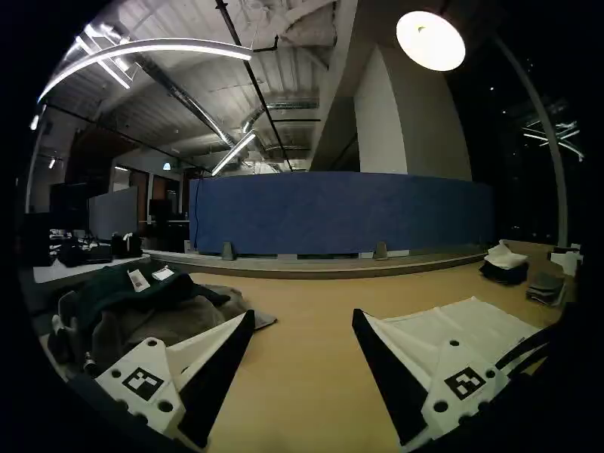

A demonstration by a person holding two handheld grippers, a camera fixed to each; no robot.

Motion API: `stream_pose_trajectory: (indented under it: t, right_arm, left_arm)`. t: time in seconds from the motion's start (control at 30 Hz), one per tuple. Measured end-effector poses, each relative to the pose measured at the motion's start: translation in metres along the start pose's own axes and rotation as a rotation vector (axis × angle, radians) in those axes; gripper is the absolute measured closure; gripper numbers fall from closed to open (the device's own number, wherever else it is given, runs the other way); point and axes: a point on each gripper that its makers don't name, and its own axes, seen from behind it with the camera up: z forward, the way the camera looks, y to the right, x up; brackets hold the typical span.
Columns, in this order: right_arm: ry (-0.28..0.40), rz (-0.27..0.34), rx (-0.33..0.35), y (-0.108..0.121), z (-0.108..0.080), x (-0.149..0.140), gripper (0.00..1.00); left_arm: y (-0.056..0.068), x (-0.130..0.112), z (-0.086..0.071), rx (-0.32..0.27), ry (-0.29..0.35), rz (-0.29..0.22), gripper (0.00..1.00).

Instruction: Fold towel

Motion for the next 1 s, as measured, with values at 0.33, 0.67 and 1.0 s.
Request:
stream_pose_trajectory:
  t: [0.33,0.67,1.0]
  right_arm:
    - [0.0,-0.001,0.007,-0.0007,0.0002,0.0011,0.0]
    - [0.0,0.0,0.018,-0.0031,-0.0002,0.0004,0.0]
    - [-0.001,0.0,0.006,0.0,0.0017,0.0005,0.0]
  left_arm:
    - [0.0002,0.0005,0.0011,0.0,0.0,0.0,0.04]
    - [0.0007,0.0,0.0003,0.0,0.0,0.0,0.04]
    - [-0.0013,0.0017,0.0011,0.008,0.0,0.0,0.04]
